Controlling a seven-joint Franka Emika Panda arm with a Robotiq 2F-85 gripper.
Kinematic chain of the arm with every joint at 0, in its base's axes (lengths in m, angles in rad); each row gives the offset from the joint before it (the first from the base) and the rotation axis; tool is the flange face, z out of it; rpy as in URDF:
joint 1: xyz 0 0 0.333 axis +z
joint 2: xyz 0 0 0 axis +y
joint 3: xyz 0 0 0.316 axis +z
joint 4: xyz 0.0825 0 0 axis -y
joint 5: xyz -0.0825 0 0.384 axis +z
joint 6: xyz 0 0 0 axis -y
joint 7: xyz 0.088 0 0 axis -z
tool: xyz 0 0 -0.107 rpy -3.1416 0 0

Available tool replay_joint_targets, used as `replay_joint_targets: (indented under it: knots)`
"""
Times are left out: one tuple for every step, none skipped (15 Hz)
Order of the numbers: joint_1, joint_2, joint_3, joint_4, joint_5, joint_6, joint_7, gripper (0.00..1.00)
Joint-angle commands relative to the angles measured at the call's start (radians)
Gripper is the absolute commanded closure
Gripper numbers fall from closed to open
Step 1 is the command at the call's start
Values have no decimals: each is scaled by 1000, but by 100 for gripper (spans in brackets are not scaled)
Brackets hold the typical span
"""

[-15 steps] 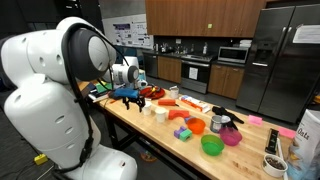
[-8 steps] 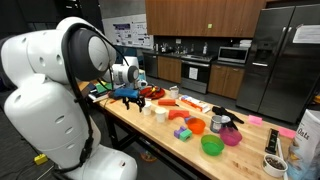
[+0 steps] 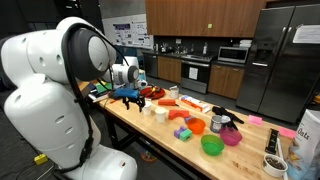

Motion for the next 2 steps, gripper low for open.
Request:
replay_joint_targets:
  knots:
    - [9, 1, -8, 1, -2, -1, 2, 0]
    - [9, 1, -8, 1, -2, -1, 2, 0]
